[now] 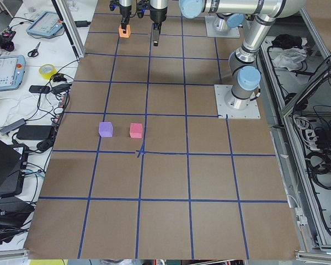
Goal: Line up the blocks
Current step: 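Carry the orange cube toward the table centre and lower it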
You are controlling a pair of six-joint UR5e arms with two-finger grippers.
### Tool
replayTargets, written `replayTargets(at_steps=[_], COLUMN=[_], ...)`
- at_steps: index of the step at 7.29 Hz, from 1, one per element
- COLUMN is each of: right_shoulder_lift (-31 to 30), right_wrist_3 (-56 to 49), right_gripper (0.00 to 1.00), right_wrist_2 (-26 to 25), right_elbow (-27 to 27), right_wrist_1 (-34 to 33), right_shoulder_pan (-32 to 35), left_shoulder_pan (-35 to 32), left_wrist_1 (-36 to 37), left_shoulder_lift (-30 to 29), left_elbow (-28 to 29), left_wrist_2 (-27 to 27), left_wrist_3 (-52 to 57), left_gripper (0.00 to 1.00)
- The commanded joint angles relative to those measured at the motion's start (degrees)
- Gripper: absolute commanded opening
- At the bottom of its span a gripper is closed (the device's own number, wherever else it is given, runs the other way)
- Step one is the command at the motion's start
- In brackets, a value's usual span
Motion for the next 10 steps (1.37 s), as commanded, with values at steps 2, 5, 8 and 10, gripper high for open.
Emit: replayTargets(at_steps=[2, 5, 8, 10], right_shoulder_lift=[1.89, 4.45, 7.17, 8.41], right_wrist_3=[9.98, 8.97, 7.02, 6.85], right_gripper=[0.00, 0.00, 0.01, 0.07], right_wrist_2=[-0.90, -0.90, -0.90, -0.99], right_elbow=[-0.09, -0.18, -2.01, -2.99], right_wrist_1=[-0.17, -0.88, -2.55, -2.55], right_shoulder_pan=[6.86, 8.46, 10.29, 10.75], left_shoulder_pan=[-0.21, 0.05, -0.04, -0.04], left_wrist_1=[-0.49, -0.31, -0.14, -0.14], left_shoulder_lift=[0.10, 0.28, 0.11, 0.28], left_elbow=[-1.38, -1.57, -1.57, -1.57], left_wrist_2=[3.49, 3.17, 3.17, 3.26], left_wrist_3=[0.09, 0.09, -0.09, 0.00], left_gripper=[1.00, 1.00, 1.00, 1.00])
